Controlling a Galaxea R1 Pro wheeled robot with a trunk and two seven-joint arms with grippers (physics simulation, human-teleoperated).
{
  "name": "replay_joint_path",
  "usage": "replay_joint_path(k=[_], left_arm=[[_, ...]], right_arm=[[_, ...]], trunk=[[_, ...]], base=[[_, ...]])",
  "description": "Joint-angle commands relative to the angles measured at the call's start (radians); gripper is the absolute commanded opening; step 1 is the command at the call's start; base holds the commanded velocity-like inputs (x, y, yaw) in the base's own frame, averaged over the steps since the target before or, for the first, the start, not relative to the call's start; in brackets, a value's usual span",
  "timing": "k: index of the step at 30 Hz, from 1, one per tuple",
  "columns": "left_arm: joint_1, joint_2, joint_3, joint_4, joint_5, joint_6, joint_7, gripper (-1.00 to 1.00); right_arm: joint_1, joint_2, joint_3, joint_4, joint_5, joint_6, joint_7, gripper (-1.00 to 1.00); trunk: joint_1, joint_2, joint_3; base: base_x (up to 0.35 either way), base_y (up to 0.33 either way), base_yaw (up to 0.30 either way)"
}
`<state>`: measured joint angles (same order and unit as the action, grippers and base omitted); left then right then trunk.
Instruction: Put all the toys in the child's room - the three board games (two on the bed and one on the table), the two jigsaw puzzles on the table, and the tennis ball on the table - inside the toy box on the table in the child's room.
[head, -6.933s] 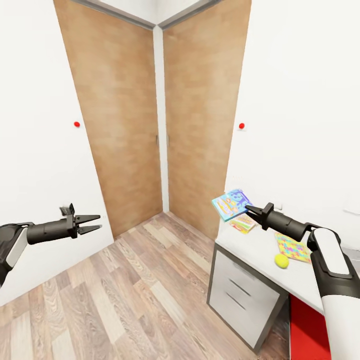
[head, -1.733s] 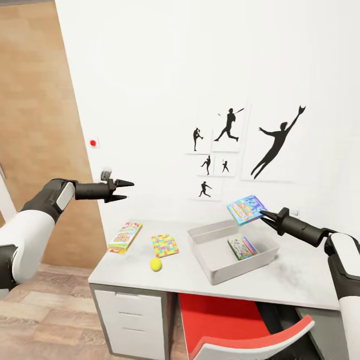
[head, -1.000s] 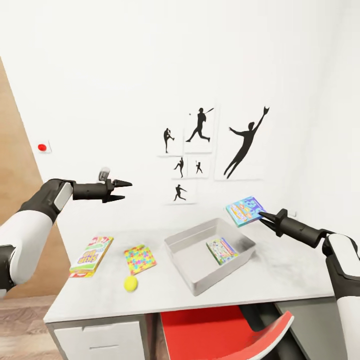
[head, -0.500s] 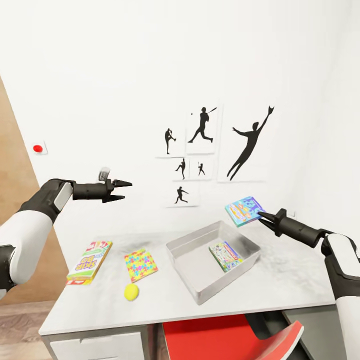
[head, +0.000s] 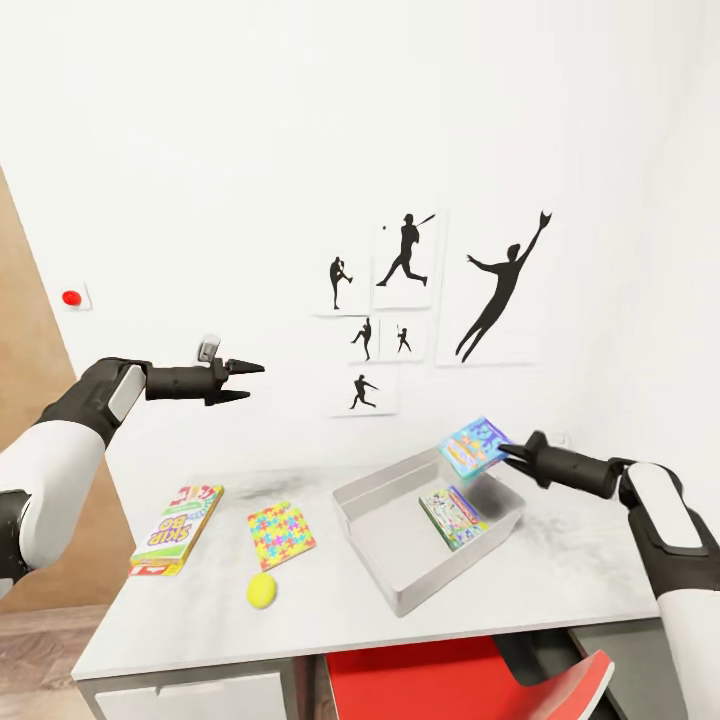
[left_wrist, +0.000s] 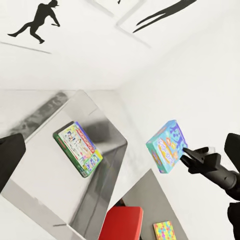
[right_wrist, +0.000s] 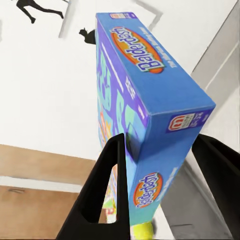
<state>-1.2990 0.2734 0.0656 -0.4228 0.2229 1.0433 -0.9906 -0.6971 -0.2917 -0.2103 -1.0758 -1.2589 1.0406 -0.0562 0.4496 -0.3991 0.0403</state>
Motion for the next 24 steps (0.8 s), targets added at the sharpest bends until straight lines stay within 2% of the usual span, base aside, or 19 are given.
replay_joint_path(k=[1,4,8,13,16,18,20,24], left_arm=[[0.000,0.000,0.003,0.000,-0.005,0.003,-0.005,1.00],[0.000,0.000,0.003,0.001,-0.005,0.003,-0.004,1.00],[0.001,0.001,0.005,0.002,-0.005,0.003,-0.005,1.00],[0.002,0.002,0.005,0.002,-0.005,0.003,-0.005,1.00],[0.003,0.003,0.005,0.003,-0.006,0.004,-0.029,1.00],[0.011,0.014,0.004,0.004,-0.009,0.004,-0.097,1.00],[0.023,0.023,0.004,0.004,-0.014,0.004,-0.157,1.00],[0.033,0.035,0.002,0.004,-0.015,0.003,-0.187,1.00]], right_arm=[[-0.004,0.000,0.021,0.003,-0.008,0.002,-0.016,-1.00],[-0.028,0.005,0.066,0.024,-0.008,0.003,-0.056,-1.00],[-0.064,0.036,0.128,0.067,-0.009,0.007,-0.111,-1.00],[-0.074,0.069,0.182,0.105,-0.010,0.007,-0.127,-1.00],[-0.076,0.103,0.204,0.125,-0.010,0.007,-0.131,-1.00],[-0.076,0.142,0.228,0.151,-0.009,0.007,-0.140,-1.00],[-0.076,0.179,0.240,0.185,-0.008,0.007,-0.176,-1.00],[-0.076,0.225,0.246,0.210,-0.008,0.007,-0.250,-1.00]], trunk=[[0.000,-0.001,0.000],[0.000,-0.001,0.000],[0.000,-0.001,0.000],[0.000,-0.001,0.000],[0.000,-0.001,0.000],[0.000,-0.001,0.000],[0.000,-0.001,0.000],[0.000,-0.001,0.000]], base=[[0.000,0.000,0.000],[0.000,0.000,0.000],[0.000,0.000,0.000],[0.000,0.000,0.000],[0.000,0.000,0.000],[0.000,0.000,0.000],[0.000,0.000,0.000],[0.000,0.000,0.000]])
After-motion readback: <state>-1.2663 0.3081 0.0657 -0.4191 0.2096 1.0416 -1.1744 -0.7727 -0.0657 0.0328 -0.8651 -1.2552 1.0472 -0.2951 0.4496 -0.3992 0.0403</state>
